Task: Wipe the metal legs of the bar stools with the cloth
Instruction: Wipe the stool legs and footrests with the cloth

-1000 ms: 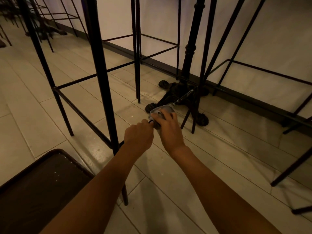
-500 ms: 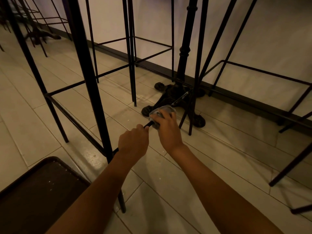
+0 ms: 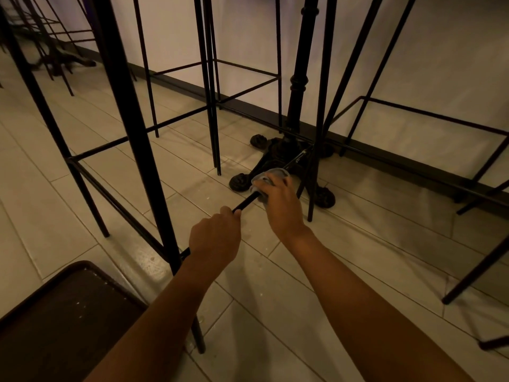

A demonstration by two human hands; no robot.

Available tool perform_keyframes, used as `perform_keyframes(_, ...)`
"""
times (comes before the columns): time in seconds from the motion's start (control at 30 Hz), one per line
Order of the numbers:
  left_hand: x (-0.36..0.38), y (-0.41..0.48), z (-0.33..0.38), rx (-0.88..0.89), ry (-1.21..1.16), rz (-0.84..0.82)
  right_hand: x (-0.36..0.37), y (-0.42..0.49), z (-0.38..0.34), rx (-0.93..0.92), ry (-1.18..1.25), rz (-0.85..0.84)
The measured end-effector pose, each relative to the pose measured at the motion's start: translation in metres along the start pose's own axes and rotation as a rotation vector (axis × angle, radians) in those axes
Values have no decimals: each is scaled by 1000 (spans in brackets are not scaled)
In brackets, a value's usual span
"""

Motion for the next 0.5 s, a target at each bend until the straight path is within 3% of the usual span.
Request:
perform_keyframes(0.37, 4, 2, -1, 10, -17, 29, -1, -8, -9, -139, -79, 92)
perform_keyframes(0.5, 2, 1, 2, 36, -11, 39, 1, 5, 5, -78, -193, 73)
Point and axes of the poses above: each hand's wrist, its own y-axis towards the middle knuckle, its own x-axis out of the palm, z = x × y, the point moved 10 cm from there along y, towards the middle knuckle, and after that the axes turned 7 degrees about x, right-handed, at the moved point
